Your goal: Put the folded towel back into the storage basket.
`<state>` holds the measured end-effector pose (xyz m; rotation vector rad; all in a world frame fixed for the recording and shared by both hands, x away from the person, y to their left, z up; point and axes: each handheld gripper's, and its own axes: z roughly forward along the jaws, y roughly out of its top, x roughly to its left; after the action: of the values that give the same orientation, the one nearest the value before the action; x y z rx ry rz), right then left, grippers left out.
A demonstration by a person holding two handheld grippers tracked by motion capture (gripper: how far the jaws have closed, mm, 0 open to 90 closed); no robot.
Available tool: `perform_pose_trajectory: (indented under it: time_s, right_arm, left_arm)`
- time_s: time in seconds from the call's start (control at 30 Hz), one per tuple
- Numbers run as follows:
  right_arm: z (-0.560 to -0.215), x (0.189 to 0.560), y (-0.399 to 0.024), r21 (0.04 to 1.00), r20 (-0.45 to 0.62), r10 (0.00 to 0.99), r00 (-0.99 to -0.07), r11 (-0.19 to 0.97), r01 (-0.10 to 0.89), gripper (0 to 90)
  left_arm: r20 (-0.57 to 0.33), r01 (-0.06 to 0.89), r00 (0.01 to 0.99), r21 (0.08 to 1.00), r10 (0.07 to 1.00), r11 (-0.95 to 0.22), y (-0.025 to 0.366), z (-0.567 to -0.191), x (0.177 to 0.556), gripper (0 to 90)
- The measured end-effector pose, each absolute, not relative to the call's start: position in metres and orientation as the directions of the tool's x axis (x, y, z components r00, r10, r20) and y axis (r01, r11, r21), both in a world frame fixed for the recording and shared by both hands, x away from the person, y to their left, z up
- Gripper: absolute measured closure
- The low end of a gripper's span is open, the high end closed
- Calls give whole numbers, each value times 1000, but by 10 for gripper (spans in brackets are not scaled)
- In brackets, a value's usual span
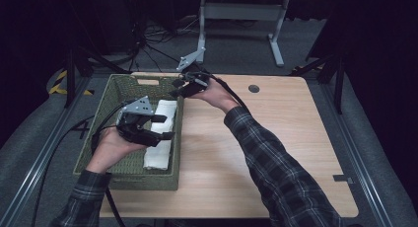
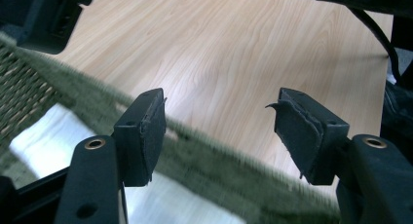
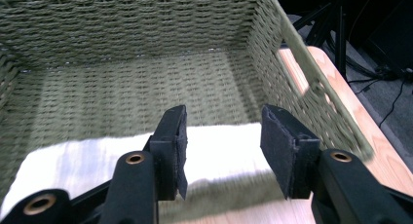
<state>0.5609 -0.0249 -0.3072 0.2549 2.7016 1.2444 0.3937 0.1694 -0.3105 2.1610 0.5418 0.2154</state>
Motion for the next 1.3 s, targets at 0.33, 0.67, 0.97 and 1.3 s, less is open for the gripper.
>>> perform_pose_trajectory:
  time_s: [0.33,0.67,0.97,1.3]
  right_arm:
    - [-311,554,-79,768,-37,235,-971,628,122,516]
    - [-314,542,-139,774,-30,262,-965,616,144,467]
    - [-327,527,-185,770,-18,300,-954,613,178,426]
    - [-339,510,-220,775,-21,342,-940,599,200,384]
  left_arm:
    - [-36,309,888,786,459,-535,125,-311,399,347]
    - [-27,304,887,785,461,-539,82,-314,398,308]
    - [-22,324,876,767,482,-555,48,-331,396,245]
    - [-24,330,869,774,495,-541,16,-356,391,220]
